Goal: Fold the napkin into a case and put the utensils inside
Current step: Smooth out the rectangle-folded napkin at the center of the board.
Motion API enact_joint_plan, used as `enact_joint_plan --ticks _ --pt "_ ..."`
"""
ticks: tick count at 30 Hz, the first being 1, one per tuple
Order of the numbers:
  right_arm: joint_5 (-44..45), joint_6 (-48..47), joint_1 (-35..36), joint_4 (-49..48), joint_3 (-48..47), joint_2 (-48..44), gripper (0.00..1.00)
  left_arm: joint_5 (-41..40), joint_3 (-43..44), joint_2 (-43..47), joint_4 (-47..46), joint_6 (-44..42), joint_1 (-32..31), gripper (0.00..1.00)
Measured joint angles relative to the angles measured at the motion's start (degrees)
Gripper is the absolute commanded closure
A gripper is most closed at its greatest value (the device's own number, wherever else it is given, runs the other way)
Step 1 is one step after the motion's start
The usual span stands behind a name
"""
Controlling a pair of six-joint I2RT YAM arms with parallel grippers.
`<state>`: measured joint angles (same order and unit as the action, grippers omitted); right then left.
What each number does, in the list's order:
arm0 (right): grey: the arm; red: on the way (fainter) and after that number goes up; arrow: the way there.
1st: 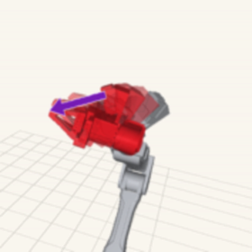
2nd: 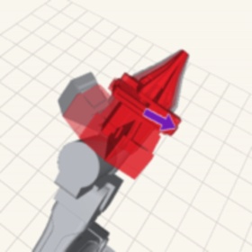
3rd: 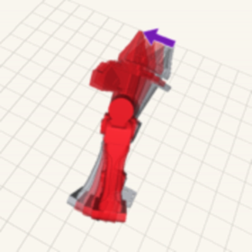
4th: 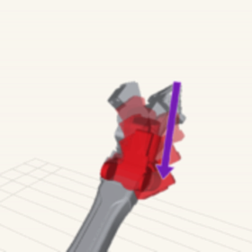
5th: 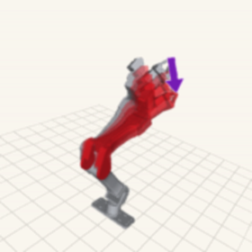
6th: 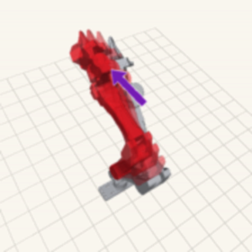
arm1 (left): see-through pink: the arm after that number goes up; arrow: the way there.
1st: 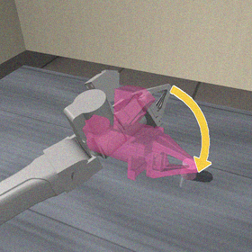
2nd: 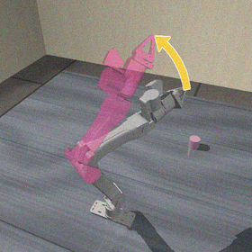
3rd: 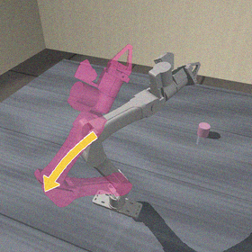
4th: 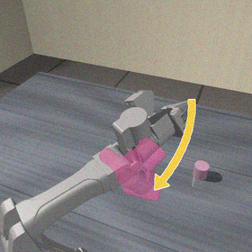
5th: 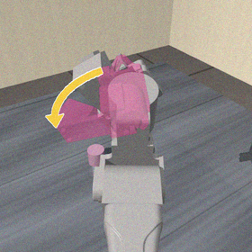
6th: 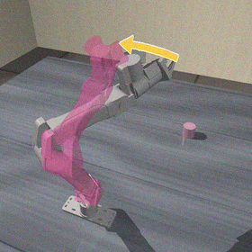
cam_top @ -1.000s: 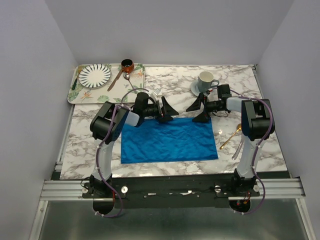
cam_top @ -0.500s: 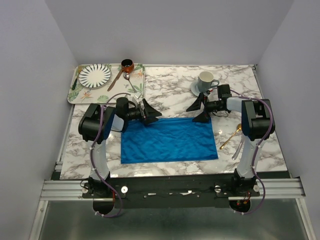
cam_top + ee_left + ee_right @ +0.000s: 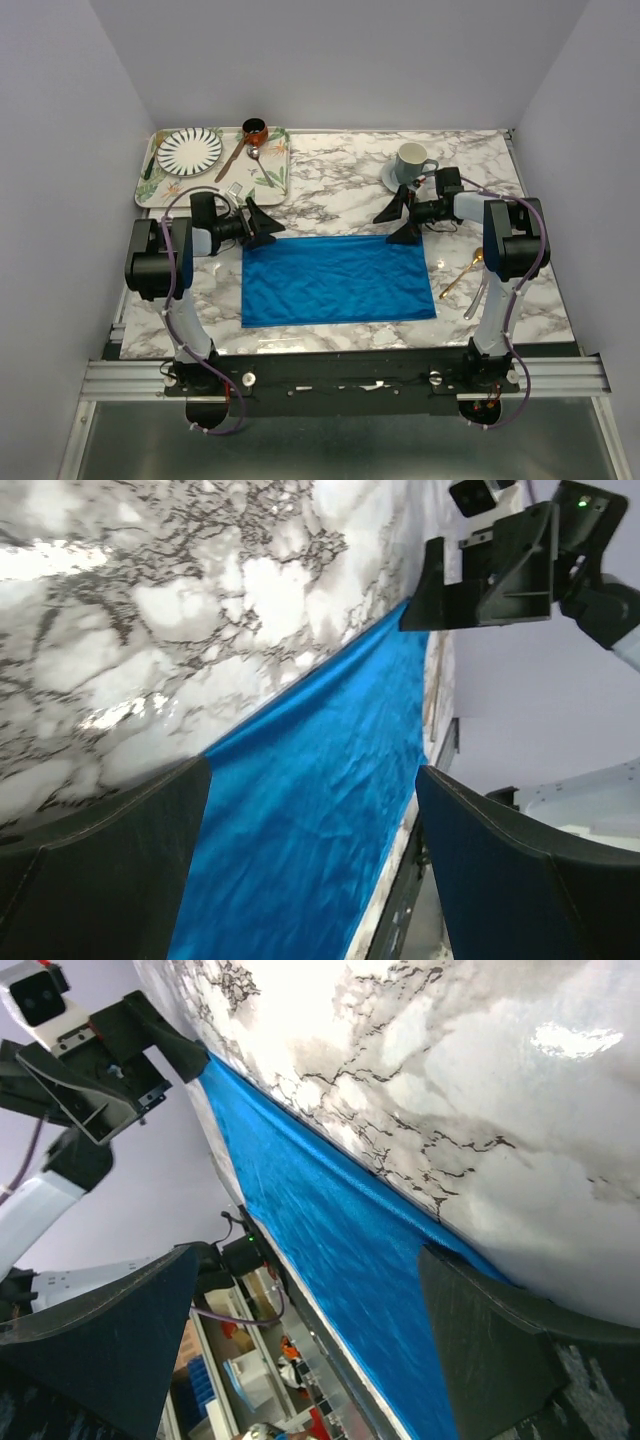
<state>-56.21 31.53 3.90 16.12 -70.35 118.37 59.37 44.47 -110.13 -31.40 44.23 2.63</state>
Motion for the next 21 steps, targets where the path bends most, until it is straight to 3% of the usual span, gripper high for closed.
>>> enact_joint_plan --ticks 5,6,8,9,10,12,13,17,21 --pt "0.5 -2.8 -0.1 2.1 -0.8 -0.9 0.0 -4.8 5.2 7.1 23.4 -17.9 0.6 0.01" --pt "0.9 -3.4 -0.2 2.7 -0.8 -1.4 0.0 -6.0 6.3 9.0 26.9 -20.9 0.3 0.05" --pt "1.0 -5.1 -0.2 4.1 -0.8 -3.2 0.0 -9.0 8.5 13.0 35.0 -27.6 -0.6 0.17" --pt "1.1 -6.4 -0.1 5.3 -0.8 -4.9 0.01 -11.2 9.5 15.3 39.4 -32.4 -1.7 0.34" --pt "1.1 -7.3 -0.1 6.1 -0.8 -6.6 0.03 -13.6 10.2 17.8 43.1 -36.2 -3.3 0.43" --pt "1.2 -9.4 -0.1 7.8 -0.6 -10.3 0.13 -17.9 10.4 21.9 49.0 -42.9 -7.8 0.61" --pt "1.6 -11.0 0.0 8.4 -0.4 -11.6 0.17 -20.4 10.0 23.6 51.3 -45.4 -10.3 0.66" --pt "3.0 -15.6 0.2 12.8 1.1 -17.2 0.37 -28.9 8.7 25.9 58.4 -52.3 -20.3 0.69" --pt "5.4 -18.9 0.3 15.7 5.0 -17.3 0.4 -35.4 9.9 21.8 63.3 -55.0 -24.1 0.7"
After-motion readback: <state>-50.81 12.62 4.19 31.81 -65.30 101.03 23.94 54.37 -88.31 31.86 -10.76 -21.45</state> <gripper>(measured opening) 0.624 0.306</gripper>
